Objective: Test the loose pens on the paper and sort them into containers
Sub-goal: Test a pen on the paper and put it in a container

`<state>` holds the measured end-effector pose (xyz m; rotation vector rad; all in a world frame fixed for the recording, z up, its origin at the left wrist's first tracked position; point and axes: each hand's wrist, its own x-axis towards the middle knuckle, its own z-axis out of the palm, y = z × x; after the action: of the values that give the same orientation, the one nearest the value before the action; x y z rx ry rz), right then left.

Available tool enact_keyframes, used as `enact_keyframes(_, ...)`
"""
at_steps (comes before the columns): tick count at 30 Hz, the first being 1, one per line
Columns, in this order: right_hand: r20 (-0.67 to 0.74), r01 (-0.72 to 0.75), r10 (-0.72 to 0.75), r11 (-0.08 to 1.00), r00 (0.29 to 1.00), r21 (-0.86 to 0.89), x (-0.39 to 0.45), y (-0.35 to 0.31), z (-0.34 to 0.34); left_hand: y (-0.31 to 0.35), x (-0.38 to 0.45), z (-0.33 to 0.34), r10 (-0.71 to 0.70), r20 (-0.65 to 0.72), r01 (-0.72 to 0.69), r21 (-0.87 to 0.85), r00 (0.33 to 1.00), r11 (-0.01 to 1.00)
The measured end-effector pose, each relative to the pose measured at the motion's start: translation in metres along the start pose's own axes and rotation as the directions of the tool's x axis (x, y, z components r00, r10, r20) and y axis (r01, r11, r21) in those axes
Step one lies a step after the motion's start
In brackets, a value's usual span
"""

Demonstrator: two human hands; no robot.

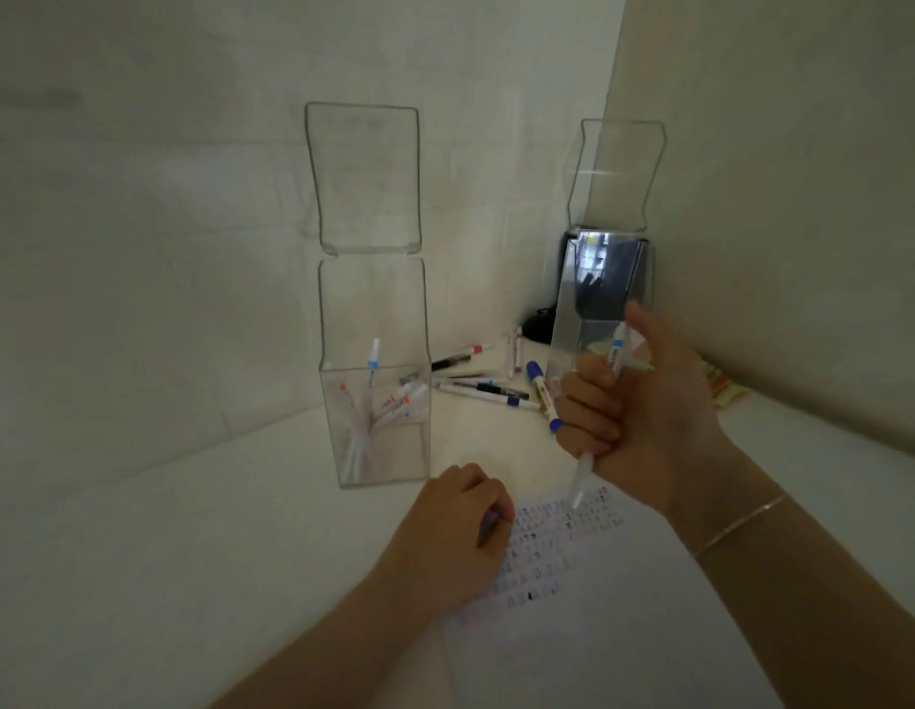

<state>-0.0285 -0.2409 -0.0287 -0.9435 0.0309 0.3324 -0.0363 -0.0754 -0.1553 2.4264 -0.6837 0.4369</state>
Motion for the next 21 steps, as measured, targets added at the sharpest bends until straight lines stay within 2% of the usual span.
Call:
enact_keyframes(6,0.057,-0.004,0.008,0.997,0.998,-0.072,0.01,-0.002,0.029,0.0,0.001,-0.001,-0.005,-0.012,0.004,-0.019,1.0,1.0)
enact_keyframes(9,0.038,0.098,-0.094,0.989,0.995,-0.107,0.015,-0.011,0.058,0.001,0.001,-0.001,-0.006,-0.019,0.005,-0.036,1.0,0.999)
enact_keyframes(11,0.028,0.242,-0.241,0.953,0.97,-0.182,0.02,-0.019,0.085,0.0,0.001,-0.001,-0.015,-0.021,0.014,-0.05,1.0,0.999)
enact_keyframes(12,0.026,0.33,-0.338,0.893,0.941,-0.306,0.024,-0.023,0.098,0.0,0.001,-0.001,-0.015,-0.025,0.014,-0.059,1.0,0.998)
enact_keyframes(13,0.038,0.402,-0.437,0.786,0.899,-0.469,0.029,-0.025,0.112,-0.001,0.001,0.0,-0.018,-0.025,0.016,-0.07,1.0,0.997)
enact_keyframes(15,0.143,0.504,-0.595,0.501,0.791,-0.704,0.041,-0.023,0.134,-0.003,0.001,0.001,-0.038,-0.018,0.036,-0.099,0.999,0.994)
enact_keyframes(16,0.207,0.542,-0.637,0.39,0.743,-0.744,0.048,-0.019,0.141,-0.003,0.001,0.001,-0.055,-0.014,0.053,-0.118,0.998,0.992)
enact_keyframes(18,0.309,0.594,-0.677,0.236,0.668,-0.769,0.066,-0.008,0.148,-0.003,0.002,0.0,-0.092,-0.022,0.087,-0.166,0.996,0.982)
enact_keyframes(21,0.456,0.608,-0.594,0.071,0.663,-0.791,0.088,0.012,0.14,0.0,0.002,-0.004,-0.163,-0.024,0.152,-0.252,0.986,0.956)
